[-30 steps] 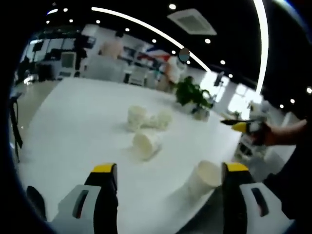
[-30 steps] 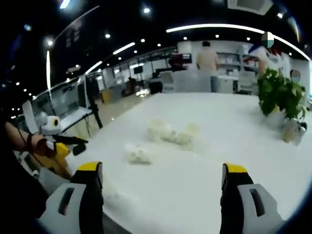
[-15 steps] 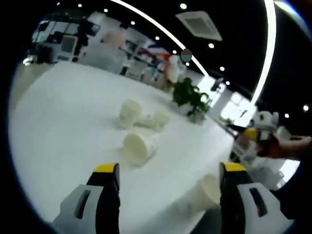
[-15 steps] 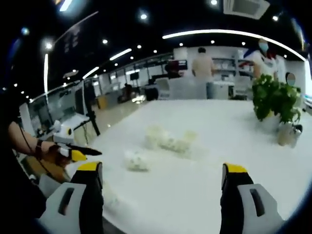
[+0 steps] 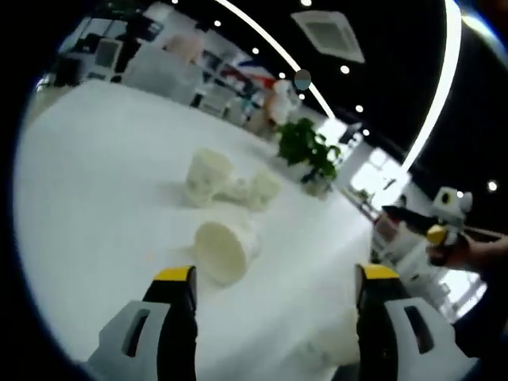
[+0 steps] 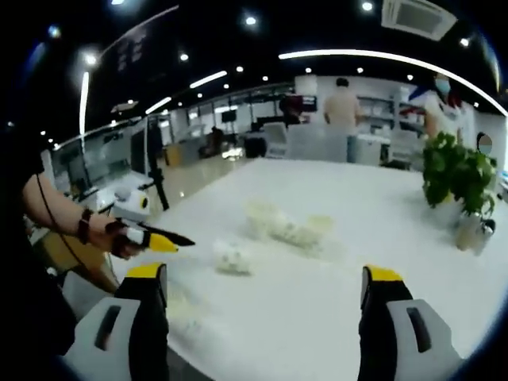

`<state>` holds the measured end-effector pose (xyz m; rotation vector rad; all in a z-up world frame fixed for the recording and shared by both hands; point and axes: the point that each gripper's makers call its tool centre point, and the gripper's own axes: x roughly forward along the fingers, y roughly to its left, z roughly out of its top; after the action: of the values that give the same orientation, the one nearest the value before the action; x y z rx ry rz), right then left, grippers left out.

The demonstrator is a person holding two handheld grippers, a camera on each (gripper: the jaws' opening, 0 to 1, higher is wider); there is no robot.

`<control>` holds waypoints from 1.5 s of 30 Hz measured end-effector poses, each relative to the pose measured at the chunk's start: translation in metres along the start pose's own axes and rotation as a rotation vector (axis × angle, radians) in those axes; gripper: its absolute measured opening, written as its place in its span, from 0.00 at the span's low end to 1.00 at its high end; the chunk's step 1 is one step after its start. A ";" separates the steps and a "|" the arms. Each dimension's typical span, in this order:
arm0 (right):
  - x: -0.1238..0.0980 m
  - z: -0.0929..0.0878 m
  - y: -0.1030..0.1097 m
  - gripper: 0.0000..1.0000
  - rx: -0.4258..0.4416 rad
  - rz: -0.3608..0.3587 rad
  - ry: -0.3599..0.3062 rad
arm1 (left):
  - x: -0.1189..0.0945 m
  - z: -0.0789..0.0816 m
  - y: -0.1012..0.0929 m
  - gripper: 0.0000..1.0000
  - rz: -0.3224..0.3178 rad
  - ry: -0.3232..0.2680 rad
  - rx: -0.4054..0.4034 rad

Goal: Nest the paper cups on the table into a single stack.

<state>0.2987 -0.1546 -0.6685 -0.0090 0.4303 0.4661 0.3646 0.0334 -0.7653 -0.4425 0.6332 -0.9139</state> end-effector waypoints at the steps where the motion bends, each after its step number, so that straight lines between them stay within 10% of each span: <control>1: -0.001 -0.002 0.000 1.00 0.006 -0.001 0.005 | 0.002 0.000 0.001 0.81 0.000 0.000 -0.001; 18: -0.015 -0.014 -0.015 0.99 0.045 -0.040 0.031 | 0.040 0.011 0.000 0.75 -0.043 0.003 -0.035; 45: -0.036 -0.030 -0.012 0.98 0.083 -0.060 0.060 | 0.053 -0.001 0.005 0.34 -0.108 0.040 -0.044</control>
<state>0.2629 -0.1842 -0.6827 0.0443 0.5069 0.3890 0.3906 -0.0079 -0.7858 -0.5025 0.6721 -1.0149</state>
